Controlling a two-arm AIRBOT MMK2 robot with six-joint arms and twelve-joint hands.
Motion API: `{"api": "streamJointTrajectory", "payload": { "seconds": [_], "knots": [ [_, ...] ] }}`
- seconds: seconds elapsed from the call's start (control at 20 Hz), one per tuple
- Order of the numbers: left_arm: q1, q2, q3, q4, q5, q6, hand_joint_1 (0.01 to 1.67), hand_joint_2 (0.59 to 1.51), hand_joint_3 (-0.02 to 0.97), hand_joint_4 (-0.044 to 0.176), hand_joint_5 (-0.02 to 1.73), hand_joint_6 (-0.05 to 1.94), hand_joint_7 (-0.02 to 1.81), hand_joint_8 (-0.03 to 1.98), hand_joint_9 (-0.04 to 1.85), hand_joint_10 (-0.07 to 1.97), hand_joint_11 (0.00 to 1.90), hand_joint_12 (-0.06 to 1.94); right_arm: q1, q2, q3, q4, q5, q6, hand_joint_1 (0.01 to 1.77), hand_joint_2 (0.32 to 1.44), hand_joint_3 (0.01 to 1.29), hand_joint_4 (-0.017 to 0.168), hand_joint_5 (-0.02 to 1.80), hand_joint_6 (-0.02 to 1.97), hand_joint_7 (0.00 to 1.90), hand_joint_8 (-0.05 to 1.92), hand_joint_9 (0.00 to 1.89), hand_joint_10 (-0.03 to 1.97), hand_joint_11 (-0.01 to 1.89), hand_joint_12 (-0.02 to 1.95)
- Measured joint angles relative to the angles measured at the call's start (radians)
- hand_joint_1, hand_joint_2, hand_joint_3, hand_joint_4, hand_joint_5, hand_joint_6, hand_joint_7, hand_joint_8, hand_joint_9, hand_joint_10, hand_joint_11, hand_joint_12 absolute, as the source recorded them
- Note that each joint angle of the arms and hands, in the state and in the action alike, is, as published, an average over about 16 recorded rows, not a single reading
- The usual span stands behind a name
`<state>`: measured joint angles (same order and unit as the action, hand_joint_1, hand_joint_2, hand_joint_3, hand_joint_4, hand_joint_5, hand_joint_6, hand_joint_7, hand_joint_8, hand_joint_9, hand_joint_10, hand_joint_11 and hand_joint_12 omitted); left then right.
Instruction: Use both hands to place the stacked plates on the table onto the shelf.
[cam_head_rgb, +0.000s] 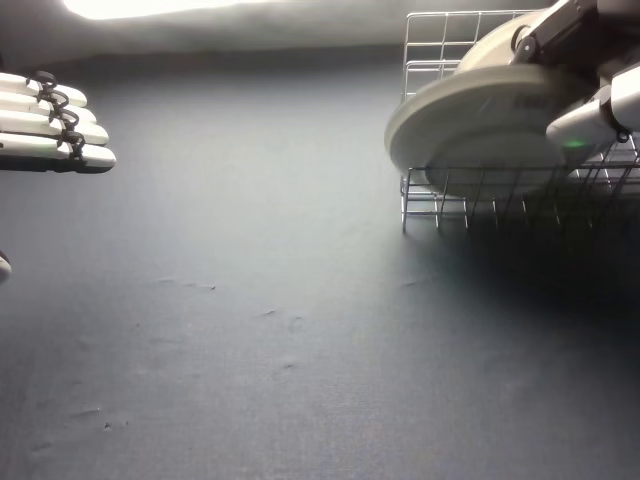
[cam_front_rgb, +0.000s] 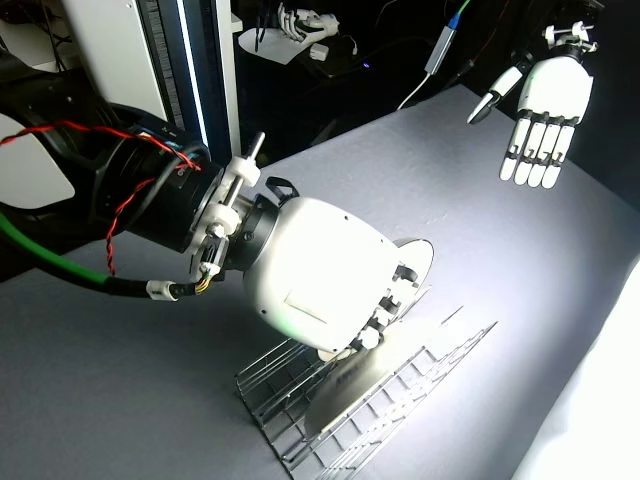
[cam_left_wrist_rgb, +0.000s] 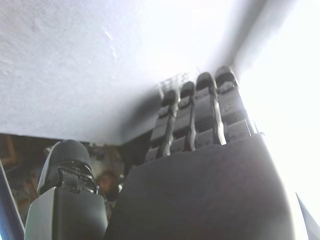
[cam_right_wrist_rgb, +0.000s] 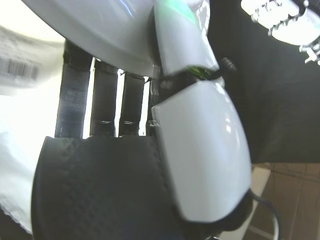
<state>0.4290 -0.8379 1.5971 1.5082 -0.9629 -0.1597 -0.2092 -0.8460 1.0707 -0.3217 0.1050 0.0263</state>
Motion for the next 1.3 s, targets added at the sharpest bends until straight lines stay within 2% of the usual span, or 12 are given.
{"api": "streamJointTrajectory", "payload": {
  "seconds": [0.2,0.45,0.75,1.0,1.3],
  "knots": [
    [0.0,-0.001,-0.001,0.0,-0.001,0.0,0.02,1.139,0.019,0.002,0.02,0.01,0.02,-0.01,0.02,0.01,0.01,0.0,-0.001,0.002,0.0,-0.024,0.013,-0.003,1.35,1.02,0.01,-0.009,0.87,0.4,0.97,0.32,0.83,0.58,0.64,1.39],
    [0.0,-0.003,-0.004,0.0,-0.003,-0.001,0.01,1.14,0.019,0.002,0.02,0.01,0.02,-0.01,0.02,0.01,0.01,0.0,0.026,0.0,-0.002,-0.059,0.034,-0.005,1.33,1.01,0.01,-0.007,0.9,0.12,0.96,0.07,0.8,0.39,0.55,1.38],
    [0.007,-0.006,-0.022,0.0,-0.01,-0.012,0.01,1.14,0.019,0.002,0.02,0.01,0.02,-0.01,0.02,0.01,0.01,0.0,0.068,-0.007,-0.006,-0.181,0.097,-0.008,1.29,1.0,0.01,-0.005,0.89,0.06,0.94,0.03,0.77,0.39,0.46,1.41],
    [0.019,-0.006,-0.058,-0.003,-0.02,-0.03,0.01,1.141,0.018,0.002,0.02,0.01,0.02,-0.01,0.02,0.01,0.01,0.0,0.092,-0.018,-0.01,-0.346,0.207,-0.01,1.24,0.99,0.01,-0.002,0.85,0.04,0.89,0.02,0.71,0.42,0.39,1.42],
    [0.023,0.009,-0.143,-0.016,-0.034,-0.05,0.02,1.144,0.018,0.001,0.02,0.01,0.02,-0.01,0.02,0.01,0.01,0.01,0.075,-0.03,-0.015,-0.561,0.402,-0.025,1.16,0.99,0.01,-0.001,0.78,0.02,0.82,0.01,0.64,0.45,0.31,1.44]
  ]
}}
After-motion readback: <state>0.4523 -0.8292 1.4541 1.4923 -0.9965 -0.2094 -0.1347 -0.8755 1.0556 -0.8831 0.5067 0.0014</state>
